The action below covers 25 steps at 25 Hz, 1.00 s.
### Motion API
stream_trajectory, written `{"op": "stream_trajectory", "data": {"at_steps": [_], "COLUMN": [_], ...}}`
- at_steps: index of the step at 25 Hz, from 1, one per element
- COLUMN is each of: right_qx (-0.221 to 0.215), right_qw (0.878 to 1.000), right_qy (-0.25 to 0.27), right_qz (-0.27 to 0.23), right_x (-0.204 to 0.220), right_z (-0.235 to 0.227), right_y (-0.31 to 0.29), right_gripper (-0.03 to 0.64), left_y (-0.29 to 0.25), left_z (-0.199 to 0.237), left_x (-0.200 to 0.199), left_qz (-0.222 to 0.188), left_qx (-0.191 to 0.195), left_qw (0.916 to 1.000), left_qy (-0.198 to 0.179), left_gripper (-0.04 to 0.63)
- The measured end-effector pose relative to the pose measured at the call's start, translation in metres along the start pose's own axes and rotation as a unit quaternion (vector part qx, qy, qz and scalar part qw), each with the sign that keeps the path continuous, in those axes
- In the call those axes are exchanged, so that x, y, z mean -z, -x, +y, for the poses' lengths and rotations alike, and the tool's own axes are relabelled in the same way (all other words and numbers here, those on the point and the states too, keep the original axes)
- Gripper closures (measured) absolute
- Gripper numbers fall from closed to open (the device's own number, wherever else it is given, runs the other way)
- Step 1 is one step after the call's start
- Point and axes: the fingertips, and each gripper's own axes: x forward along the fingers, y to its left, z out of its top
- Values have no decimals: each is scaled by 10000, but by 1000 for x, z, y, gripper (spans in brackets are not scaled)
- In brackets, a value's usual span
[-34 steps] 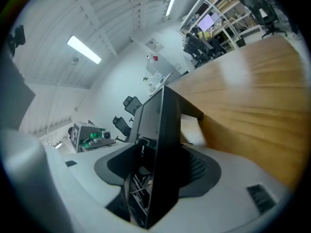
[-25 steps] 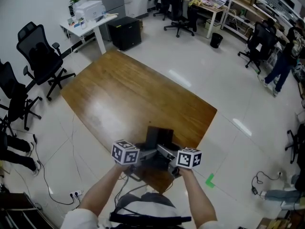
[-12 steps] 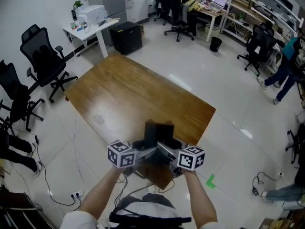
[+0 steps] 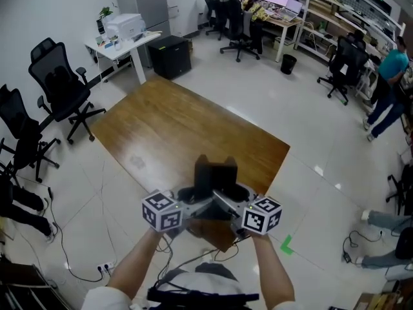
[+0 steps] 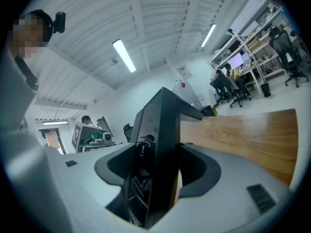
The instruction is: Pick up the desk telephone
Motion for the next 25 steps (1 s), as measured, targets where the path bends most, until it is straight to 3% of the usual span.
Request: {"op": "stream_trajectory", "data": {"at_steps": [7,11,25], "right_qx": [233,189,-140], "right_qw": [9970,9959,9843], "right_qy": [699,716,1137], "right_qz": [-235,-511,-1343], "right_x": [-20,-29,-55], "right_z": [45,67,147], "right_y": [9,19,51], "right_gripper": [344,345,347], "left_y": [29,45,103], "left_z": [-23,-40,-103], "left_x": [-22,-32,-69], "left_qz": [-227,-452,-930], "left_qx": [-24,44,64], "left_qw": [9992,9984,9877], "left_qy": [-332,-327,-1256], "left_gripper": [380,382,382]}}
